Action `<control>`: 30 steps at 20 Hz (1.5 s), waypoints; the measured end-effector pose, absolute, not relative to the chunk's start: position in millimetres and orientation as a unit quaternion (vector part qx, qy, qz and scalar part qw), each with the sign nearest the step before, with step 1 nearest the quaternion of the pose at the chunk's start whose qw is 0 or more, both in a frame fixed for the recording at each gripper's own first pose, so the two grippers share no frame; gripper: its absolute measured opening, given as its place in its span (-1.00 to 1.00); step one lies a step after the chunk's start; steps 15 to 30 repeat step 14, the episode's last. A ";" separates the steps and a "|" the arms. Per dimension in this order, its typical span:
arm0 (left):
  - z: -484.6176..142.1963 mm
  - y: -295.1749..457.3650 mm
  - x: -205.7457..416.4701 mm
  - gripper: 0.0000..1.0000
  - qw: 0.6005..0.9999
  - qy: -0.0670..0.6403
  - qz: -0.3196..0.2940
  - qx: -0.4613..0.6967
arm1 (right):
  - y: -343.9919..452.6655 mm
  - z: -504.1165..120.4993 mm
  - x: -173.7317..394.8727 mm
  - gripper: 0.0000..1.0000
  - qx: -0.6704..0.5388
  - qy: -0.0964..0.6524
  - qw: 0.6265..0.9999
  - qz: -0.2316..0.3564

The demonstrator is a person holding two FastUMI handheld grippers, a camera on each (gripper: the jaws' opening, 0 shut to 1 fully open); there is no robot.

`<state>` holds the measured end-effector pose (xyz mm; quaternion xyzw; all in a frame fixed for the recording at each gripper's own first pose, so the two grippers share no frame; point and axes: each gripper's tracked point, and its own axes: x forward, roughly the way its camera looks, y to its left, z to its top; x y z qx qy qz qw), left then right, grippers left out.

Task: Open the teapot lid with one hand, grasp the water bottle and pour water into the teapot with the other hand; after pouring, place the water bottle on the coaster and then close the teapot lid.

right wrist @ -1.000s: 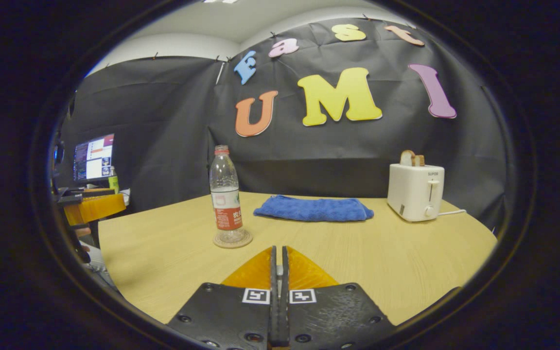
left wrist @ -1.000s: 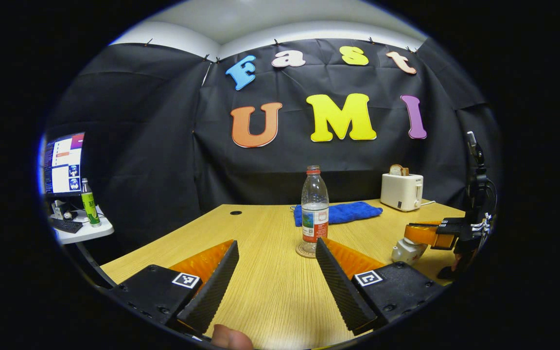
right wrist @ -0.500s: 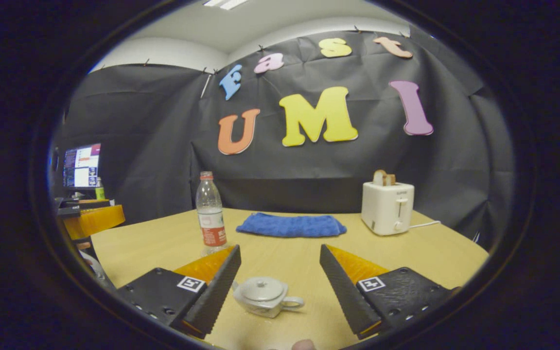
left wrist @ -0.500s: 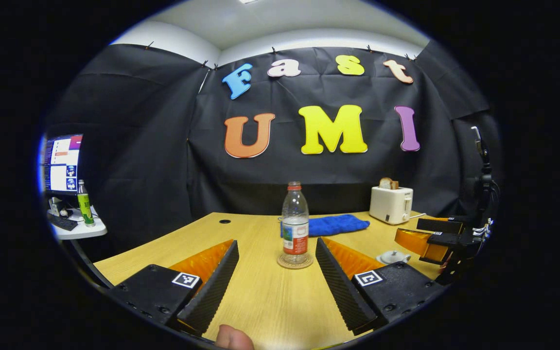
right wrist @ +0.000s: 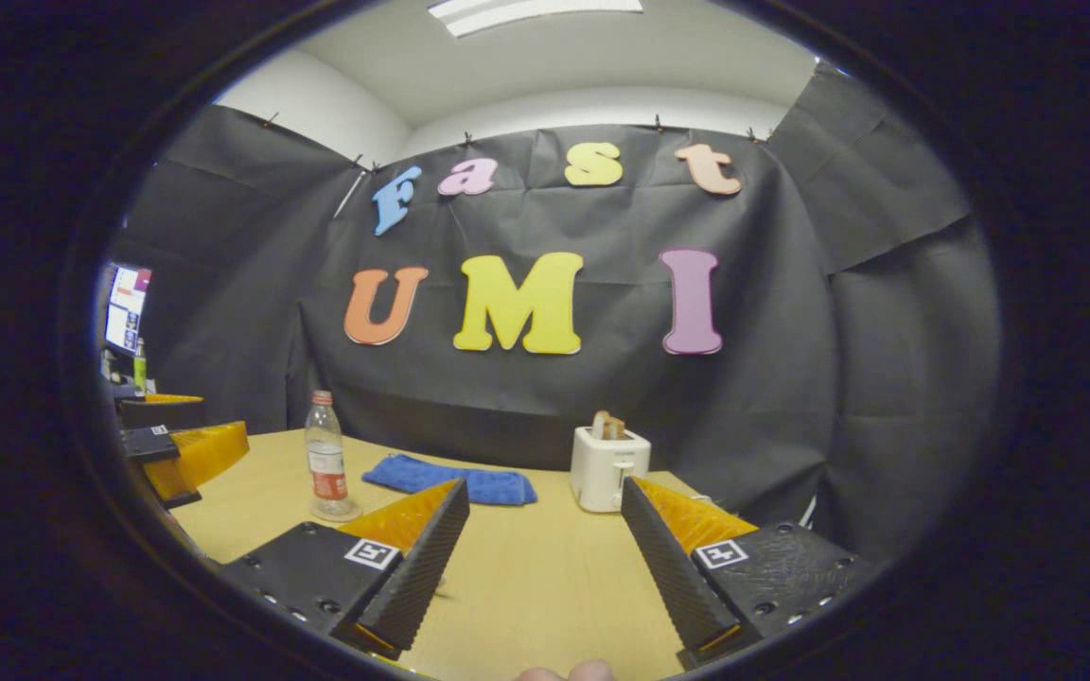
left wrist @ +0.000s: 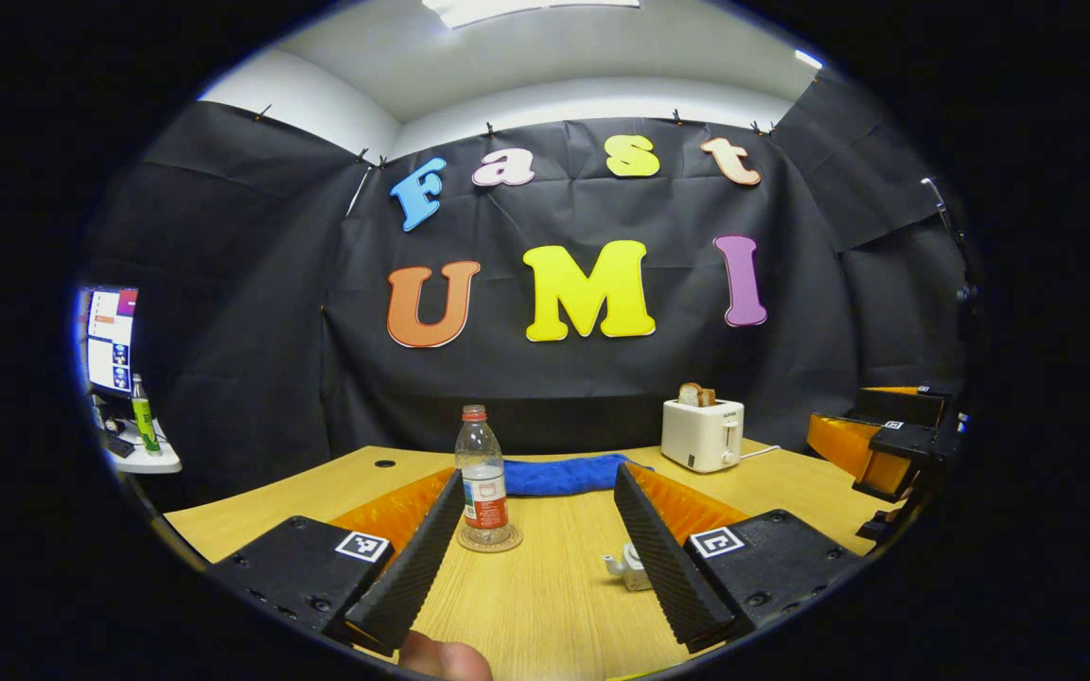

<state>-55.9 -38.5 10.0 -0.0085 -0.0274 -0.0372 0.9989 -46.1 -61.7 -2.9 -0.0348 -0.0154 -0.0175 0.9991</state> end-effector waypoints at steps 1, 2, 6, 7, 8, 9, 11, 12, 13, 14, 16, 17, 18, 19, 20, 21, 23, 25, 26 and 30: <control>10.6 -40.8 -60.0 0.97 0.999 -0.029 -0.035 -0.007 | -67.7 -3.0 -54.8 0.93 -0.034 -0.018 0.999 -0.028; 12.7 -41.7 -62.9 0.97 0.999 -0.034 -0.032 -0.005 | -73.3 -2.7 -61.5 0.94 -0.036 -0.022 0.998 -0.038; 15.8 -46.4 -73.6 0.97 0.998 -0.045 -0.042 0.007 | -72.2 -1.5 -78.4 0.94 -0.041 -0.031 0.997 -0.052; 16.5 -46.1 -76.0 0.98 0.998 -0.043 -0.044 0.012 | -70.4 -0.1 -80.0 0.94 -0.041 -0.033 0.997 -0.053; 19.4 -44.3 -78.8 0.98 0.998 -0.046 -0.044 0.014 | -67.8 1.4 -81.5 0.94 -0.039 -0.035 0.997 -0.053; 23.7 -42.2 -81.1 0.97 0.998 -0.048 -0.043 0.015 | -63.4 2.3 -81.7 0.93 -0.036 -0.035 0.997 -0.051; 26.8 -33.0 -82.4 0.97 0.998 -0.049 -0.033 0.015 | -54.8 0.2 -82.2 0.94 -0.035 -0.032 0.998 -0.045; 28.1 -30.7 -81.9 0.97 0.998 -0.052 -0.029 0.015 | -50.8 0.2 -80.9 0.93 -0.036 -0.031 0.998 -0.042; 27.3 -29.1 -80.7 0.98 0.998 -0.050 -0.029 0.017 | -47.5 0.6 -79.7 0.94 -0.035 -0.030 0.998 -0.040; 26.0 -26.0 -80.2 0.97 0.998 -0.048 -0.027 0.018 | -44.7 0.6 -78.8 0.94 -0.035 -0.030 0.998 -0.038; 26.0 -26.0 -80.2 0.97 0.998 -0.048 -0.027 0.018 | -44.7 0.6 -78.8 0.94 -0.035 -0.030 0.998 -0.038; 26.0 -26.0 -80.2 0.97 0.998 -0.048 -0.027 0.018 | -44.7 0.6 -78.8 0.94 -0.035 -0.030 0.998 -0.038; 26.0 -26.0 -80.2 0.97 0.998 -0.048 -0.027 0.018 | -44.7 0.6 -78.8 0.94 -0.035 -0.030 0.998 -0.038; 26.0 -26.0 -80.2 0.97 0.998 -0.048 -0.027 0.018 | -44.7 0.6 -78.8 0.94 -0.035 -0.030 0.998 -0.038; 26.0 -26.0 -80.2 0.97 0.998 -0.048 -0.027 0.018 | -44.7 0.6 -78.8 0.94 -0.035 -0.030 0.998 -0.038; 26.0 -26.0 -80.2 0.97 0.998 -0.048 -0.027 0.018 | -44.7 0.6 -78.8 0.94 -0.035 -0.030 0.998 -0.038; 26.0 -26.0 -80.2 0.97 0.998 -0.048 -0.027 0.018 | -44.7 0.6 -78.8 0.94 -0.035 -0.030 0.998 -0.038; 26.0 -26.0 -80.2 0.97 0.998 -0.048 -0.027 0.018 | -44.7 0.6 -78.8 0.94 -0.035 -0.030 0.998 -0.038; 26.0 -26.0 -80.2 0.97 0.998 -0.048 -0.027 0.018 | -44.7 0.6 -78.8 0.94 -0.035 -0.030 0.998 -0.038; 26.0 -26.0 -80.2 0.97 0.998 -0.048 -0.027 0.018 | -44.7 0.6 -78.8 0.94 -0.035 -0.030 0.998 -0.038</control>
